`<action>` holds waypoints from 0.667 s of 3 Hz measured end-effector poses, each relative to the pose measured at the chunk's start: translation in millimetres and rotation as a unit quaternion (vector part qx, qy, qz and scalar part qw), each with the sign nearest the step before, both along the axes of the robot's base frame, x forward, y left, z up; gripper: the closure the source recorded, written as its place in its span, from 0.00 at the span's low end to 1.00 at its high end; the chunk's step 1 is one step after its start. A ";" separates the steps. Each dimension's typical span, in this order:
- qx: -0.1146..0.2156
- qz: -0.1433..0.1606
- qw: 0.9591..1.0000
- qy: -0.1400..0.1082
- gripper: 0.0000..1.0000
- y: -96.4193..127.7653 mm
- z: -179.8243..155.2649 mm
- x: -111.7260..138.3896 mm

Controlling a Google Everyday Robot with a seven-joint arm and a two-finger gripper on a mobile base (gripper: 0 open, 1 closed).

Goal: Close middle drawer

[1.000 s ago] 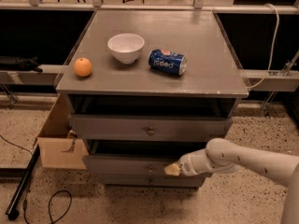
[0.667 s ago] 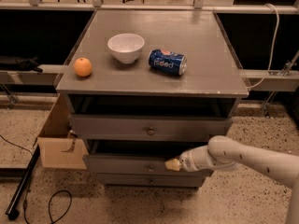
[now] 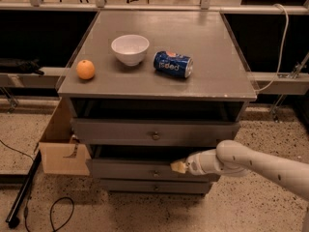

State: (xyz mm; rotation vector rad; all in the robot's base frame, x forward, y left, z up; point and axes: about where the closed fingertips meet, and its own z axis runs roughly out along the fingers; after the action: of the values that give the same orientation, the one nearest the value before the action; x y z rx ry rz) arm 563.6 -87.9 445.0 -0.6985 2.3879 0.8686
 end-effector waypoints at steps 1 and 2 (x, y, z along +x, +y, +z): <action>-0.012 0.013 1.000 0.021 0.50 -5.1 3.8 -27.7; -0.018 0.015 0.999 0.049 0.26 -24.1 13.5 -77.2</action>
Offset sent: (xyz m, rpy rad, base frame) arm -0.1381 -0.0518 0.0271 -0.0522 0.1635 0.0280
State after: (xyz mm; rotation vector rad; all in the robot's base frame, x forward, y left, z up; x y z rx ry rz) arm 486.4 -112.1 458.6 -0.7232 2.4901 0.8936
